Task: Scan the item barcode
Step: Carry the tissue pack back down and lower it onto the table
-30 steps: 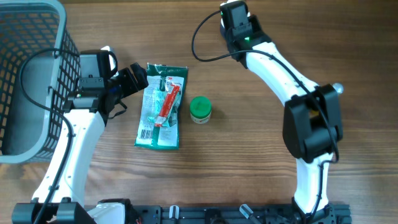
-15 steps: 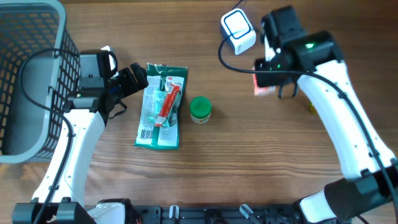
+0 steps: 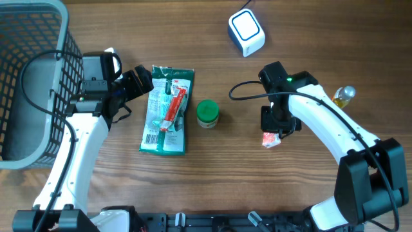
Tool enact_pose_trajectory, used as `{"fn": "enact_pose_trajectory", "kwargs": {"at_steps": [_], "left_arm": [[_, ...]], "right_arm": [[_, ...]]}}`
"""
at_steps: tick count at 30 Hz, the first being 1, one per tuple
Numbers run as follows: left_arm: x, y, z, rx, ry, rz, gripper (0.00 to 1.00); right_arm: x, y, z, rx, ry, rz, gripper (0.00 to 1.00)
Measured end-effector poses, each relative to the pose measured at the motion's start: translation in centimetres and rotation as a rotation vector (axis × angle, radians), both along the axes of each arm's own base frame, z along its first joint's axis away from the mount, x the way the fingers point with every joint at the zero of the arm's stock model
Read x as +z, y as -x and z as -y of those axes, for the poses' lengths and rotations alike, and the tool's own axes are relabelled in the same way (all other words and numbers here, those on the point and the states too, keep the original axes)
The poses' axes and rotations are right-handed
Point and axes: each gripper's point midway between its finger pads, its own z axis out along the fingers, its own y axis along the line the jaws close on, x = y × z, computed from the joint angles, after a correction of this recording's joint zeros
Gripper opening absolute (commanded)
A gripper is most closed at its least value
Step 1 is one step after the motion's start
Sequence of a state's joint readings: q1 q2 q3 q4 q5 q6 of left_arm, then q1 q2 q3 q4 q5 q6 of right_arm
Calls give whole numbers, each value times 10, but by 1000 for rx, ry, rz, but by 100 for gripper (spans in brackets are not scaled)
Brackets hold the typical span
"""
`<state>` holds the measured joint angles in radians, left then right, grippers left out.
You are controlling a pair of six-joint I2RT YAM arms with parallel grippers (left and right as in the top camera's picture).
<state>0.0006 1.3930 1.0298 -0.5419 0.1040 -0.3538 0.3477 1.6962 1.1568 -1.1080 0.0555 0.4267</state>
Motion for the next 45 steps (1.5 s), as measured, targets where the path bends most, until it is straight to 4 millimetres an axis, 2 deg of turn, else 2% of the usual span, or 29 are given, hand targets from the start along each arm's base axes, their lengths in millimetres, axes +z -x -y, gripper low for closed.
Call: {"fn": "enact_pose_trajectory", "kwargs": {"at_steps": [7,9,10,11,15,19,22,24,26,28,32,34,40,45], "left_arm": [[0,0,0,0,0,0,100],[0,0,0,0,0,0,100],[0,0,0,0,0,0,100],[0,0,0,0,0,0,100],[0,0,0,0,0,0,100],[0,0,0,0,0,0,100],[0,0,0,0,0,0,100],[0,0,0,0,0,0,100],[0,0,0,0,0,0,100],[0,0,0,0,0,0,100],[0,0,0,0,0,0,100],[0,0,0,0,0,0,100],[0,0,0,0,0,0,100],[0,0,0,0,0,0,100]], "right_arm": [[-3,-1,0,0,-3,8,8],[-3,-1,0,0,-3,9,30],[-3,-1,0,-7,-3,9,38],[-3,-1,0,-5,-3,9,51],[-3,-2,0,-10,2,14,63],[-3,-9,-1,-12,-1,41,67],[-2,-12,-2,-13,-5,57,65],[4,-19,-5,-10,-22,98,58],[17,-26,-14,1,-80,151,25],[22,-29,-23,11,-136,170,4],[22,-28,-36,10,-210,160,4],[16,-25,-38,6,-226,152,4],[-29,-2,-47,-22,-314,111,4],[-46,11,-49,-37,-343,87,5]]}}
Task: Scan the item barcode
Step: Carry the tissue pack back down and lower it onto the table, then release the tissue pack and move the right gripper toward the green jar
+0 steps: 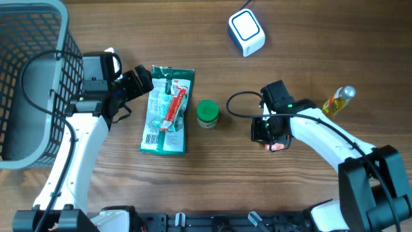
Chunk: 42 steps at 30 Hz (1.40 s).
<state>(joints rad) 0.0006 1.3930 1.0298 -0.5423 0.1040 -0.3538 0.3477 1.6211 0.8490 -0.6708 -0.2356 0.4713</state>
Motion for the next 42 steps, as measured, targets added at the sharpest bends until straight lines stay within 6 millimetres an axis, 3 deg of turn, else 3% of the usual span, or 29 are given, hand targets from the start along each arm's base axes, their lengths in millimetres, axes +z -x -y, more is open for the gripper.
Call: {"fn": "enact_pose_trajectory", "kwargs": {"at_steps": [11,21,27,33,42], "left_arm": [[0,0,0,0,0,0,100],[0,0,0,0,0,0,100],[0,0,0,0,0,0,100],[0,0,0,0,0,0,100],[0,0,0,0,0,0,100]], "right_arm": [[-5,4,11,-22,55,-11,5],[-4,31,67,-40,361,-103,5],[20,1,49,-55,296,-37,9],[21,-3,26,-53,172,-35,6],[13,-4,22,-53,140,-17,4]]}}
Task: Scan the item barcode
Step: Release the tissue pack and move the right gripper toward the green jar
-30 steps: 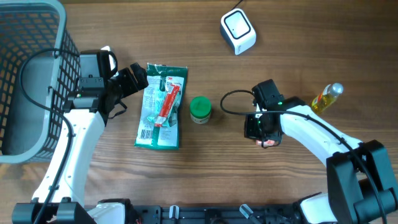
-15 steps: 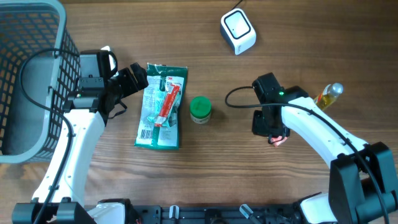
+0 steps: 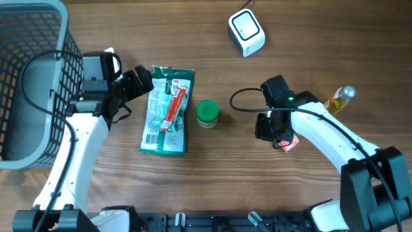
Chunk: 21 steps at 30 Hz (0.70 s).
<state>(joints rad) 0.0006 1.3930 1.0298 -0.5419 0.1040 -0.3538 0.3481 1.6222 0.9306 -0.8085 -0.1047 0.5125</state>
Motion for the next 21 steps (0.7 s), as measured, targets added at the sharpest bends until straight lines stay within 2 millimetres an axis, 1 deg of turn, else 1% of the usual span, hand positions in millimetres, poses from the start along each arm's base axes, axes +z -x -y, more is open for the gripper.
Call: {"fn": "enact_pose_trajectory", "kwargs": {"at_steps": [1,4,7,9,12,13,15,17,19,21], "left_arm": [[0,0,0,0,0,0,100],[0,0,0,0,0,0,100],[0,0,0,0,0,0,100],[0,0,0,0,0,0,100],[0,0,0,0,0,0,100],[0,0,0,0,0,0,100],[0,0,0,0,0,0,100],[0,0,0,0,0,0,100],[0,0,0,0,0,0,100],[0,0,0,0,0,0,100]], "right_arm": [[-3,-3,-1,0,-7,19,4],[-13,0,0,0,-9,26,4],[-24,9,5,-1,2,15,4],[-27,12,11,-3,36,11,4],[-28,9,28,-22,114,27,4],[-27,12,36,-38,149,15,4],[-23,18,47,-55,197,-21,4],[-12,10,49,-65,208,-19,5],[4,-4,36,-51,155,2,6],[20,-21,15,-29,55,42,8]]}}
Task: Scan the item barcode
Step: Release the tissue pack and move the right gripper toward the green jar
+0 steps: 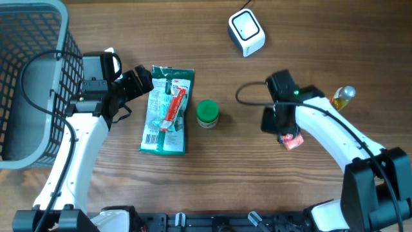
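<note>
In the overhead view my right gripper (288, 134) is shut on a small red and white item (294, 142), held low over the table right of centre. Most of the item is hidden under the wrist. The white barcode scanner (246, 31) stands at the far middle of the table, well away from the item. My left gripper (140, 80) rests open at the top left corner of a green flat package (167, 110), with nothing between its fingers.
A small green-lidded jar (207, 113) stands between the package and my right arm. A yellow oil bottle (340, 98) lies at the right. A grey wire basket (29, 77) fills the far left. The scanner's cable runs off the far edge.
My right gripper has shifted a little to the right with the red and white item. The left arm, package, jar and scanner are unchanged.
My right gripper first held the red and white item right of the jar. It then sat lower and closer to the jar, with the item mostly hidden. Later it was back to the right, and now a bit further right. The left arm stayed still throughout.
</note>
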Tool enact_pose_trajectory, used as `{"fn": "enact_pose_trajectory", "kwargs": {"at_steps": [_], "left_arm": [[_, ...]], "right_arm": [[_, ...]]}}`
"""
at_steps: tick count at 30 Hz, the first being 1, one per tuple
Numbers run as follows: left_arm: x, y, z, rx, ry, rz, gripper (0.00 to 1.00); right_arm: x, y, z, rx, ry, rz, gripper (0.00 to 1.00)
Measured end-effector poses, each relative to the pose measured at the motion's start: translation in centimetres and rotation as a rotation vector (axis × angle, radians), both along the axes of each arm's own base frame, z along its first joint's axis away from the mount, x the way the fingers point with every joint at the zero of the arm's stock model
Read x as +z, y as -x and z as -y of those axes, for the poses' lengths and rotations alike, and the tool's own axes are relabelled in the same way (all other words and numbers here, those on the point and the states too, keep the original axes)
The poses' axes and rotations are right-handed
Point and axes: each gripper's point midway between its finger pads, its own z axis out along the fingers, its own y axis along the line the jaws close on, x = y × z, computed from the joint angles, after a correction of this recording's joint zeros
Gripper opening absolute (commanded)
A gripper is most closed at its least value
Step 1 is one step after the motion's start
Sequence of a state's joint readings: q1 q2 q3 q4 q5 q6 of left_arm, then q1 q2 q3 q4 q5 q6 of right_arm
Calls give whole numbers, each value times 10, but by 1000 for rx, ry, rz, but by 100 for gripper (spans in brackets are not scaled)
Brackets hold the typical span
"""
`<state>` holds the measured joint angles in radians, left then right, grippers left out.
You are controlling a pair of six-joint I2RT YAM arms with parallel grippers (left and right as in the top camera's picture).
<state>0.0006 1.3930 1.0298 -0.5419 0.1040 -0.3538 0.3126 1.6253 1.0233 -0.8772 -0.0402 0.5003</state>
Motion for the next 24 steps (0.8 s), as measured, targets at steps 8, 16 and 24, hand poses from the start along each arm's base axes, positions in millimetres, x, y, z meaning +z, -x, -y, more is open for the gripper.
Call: {"fn": "enact_pose_trajectory", "kwargs": {"at_steps": [8,16,24], "left_arm": [[0,0,0,0,0,0,100],[0,0,0,0,0,0,100],[0,0,0,0,0,0,100]], "right_arm": [[21,-10,-68,103,-328,32,93],[21,-7,-75,114,-373,25,100],[21,-7,-76,115,-380,25,100]]}}
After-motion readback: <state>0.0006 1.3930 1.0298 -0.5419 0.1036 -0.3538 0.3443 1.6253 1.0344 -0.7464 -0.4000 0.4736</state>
